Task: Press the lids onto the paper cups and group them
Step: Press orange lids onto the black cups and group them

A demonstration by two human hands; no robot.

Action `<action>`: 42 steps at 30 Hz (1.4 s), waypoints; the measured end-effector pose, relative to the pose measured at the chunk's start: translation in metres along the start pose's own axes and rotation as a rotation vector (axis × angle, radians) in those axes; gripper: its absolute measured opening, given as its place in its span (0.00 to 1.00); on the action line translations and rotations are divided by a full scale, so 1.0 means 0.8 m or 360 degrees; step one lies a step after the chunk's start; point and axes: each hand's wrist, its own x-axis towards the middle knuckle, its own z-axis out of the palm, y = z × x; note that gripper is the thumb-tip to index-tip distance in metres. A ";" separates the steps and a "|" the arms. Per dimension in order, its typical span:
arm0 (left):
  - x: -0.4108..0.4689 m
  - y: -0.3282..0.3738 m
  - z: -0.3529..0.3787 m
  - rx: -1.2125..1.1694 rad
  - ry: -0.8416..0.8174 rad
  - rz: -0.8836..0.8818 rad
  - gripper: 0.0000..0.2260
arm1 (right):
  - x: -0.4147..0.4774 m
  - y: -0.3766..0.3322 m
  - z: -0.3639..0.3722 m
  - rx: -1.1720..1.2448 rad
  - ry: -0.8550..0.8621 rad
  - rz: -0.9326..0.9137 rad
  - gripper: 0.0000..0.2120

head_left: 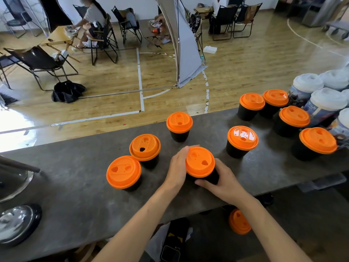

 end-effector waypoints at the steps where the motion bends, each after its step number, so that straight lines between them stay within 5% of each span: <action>1: 0.000 0.000 -0.001 0.0015 0.0007 0.0035 0.23 | 0.000 0.001 0.000 0.0001 0.0006 -0.0001 0.37; 4: -0.008 -0.008 0.000 0.0039 0.0148 0.0137 0.22 | 0.001 0.003 0.002 0.0035 0.0023 0.0000 0.44; 8: -0.031 -0.020 0.010 -0.0021 0.0391 0.0276 0.22 | 0.002 0.005 0.003 0.0005 0.0049 -0.0030 0.37; 15: -0.010 -0.008 0.000 0.0024 0.0214 0.0027 0.23 | 0.001 0.007 0.004 -0.0064 0.0070 -0.0083 0.32; 20: -0.026 -0.019 0.011 0.0065 0.0338 0.0160 0.20 | 0.001 0.005 0.006 -0.0103 0.0068 -0.0109 0.39; 29: -0.023 -0.007 0.008 -0.0026 0.0212 0.0238 0.20 | 0.002 0.006 0.004 -0.0044 0.0068 -0.0208 0.36; 36: -0.043 -0.022 0.029 -0.0080 0.0413 0.0244 0.19 | 0.000 0.007 0.008 -0.0039 0.0091 -0.0099 0.42; 42: -0.018 -0.013 0.012 0.0051 0.0204 0.0207 0.22 | 0.002 0.006 0.004 -0.0016 0.0111 -0.0157 0.39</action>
